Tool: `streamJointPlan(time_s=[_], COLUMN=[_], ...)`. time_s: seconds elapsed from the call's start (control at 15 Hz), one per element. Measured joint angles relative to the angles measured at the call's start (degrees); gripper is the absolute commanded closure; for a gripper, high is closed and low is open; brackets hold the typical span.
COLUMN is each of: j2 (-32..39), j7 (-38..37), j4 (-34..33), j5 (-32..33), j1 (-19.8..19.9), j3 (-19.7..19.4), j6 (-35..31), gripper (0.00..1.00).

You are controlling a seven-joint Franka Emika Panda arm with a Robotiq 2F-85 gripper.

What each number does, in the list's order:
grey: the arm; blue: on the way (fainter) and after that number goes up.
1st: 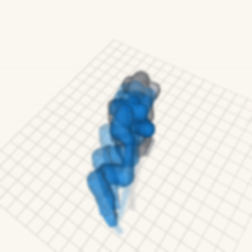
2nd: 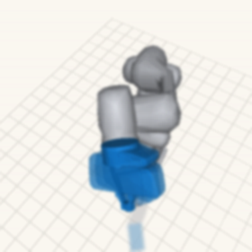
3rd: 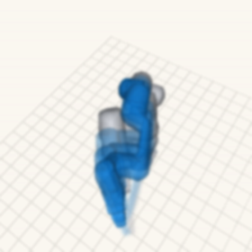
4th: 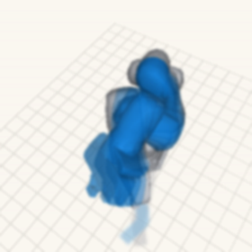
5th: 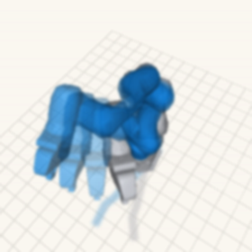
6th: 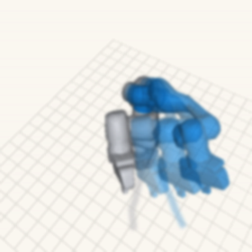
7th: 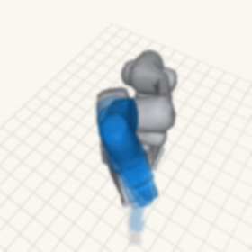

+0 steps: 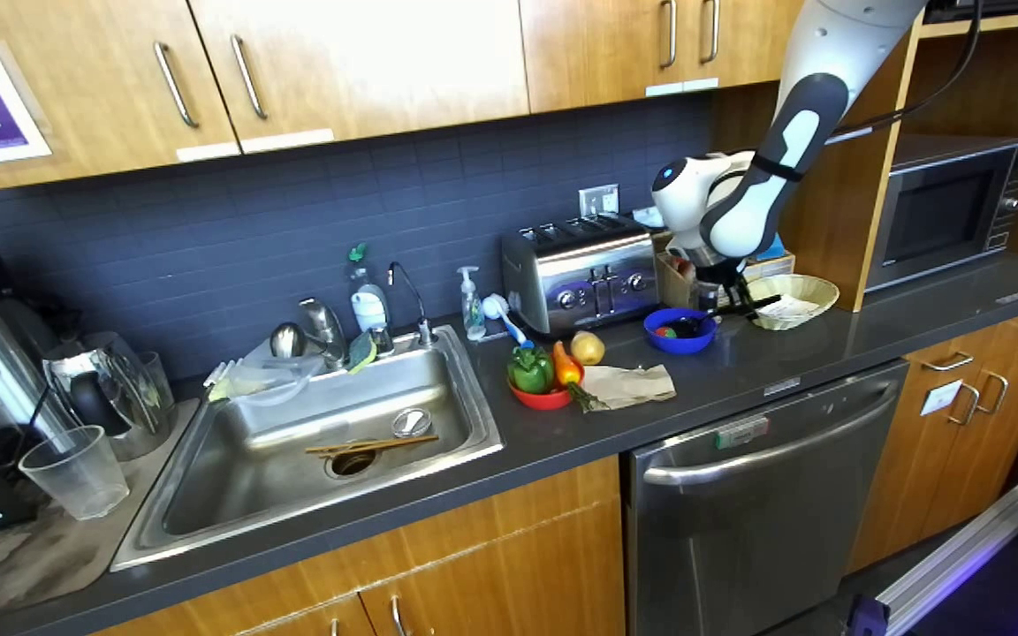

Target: Scoop up the object in the blue bowl and put it into the weaved basket

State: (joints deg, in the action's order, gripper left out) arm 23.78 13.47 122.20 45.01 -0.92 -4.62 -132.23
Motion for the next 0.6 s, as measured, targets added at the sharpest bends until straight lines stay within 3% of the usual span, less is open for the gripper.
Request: streamJointPlan(time_s=[0.6], j2=[-0.19], j7=[-2.77], j4=[0.0], j5=[1.09], j1=[-1.06], j3=[1.44], j6=[3.23], gripper=[0.94])
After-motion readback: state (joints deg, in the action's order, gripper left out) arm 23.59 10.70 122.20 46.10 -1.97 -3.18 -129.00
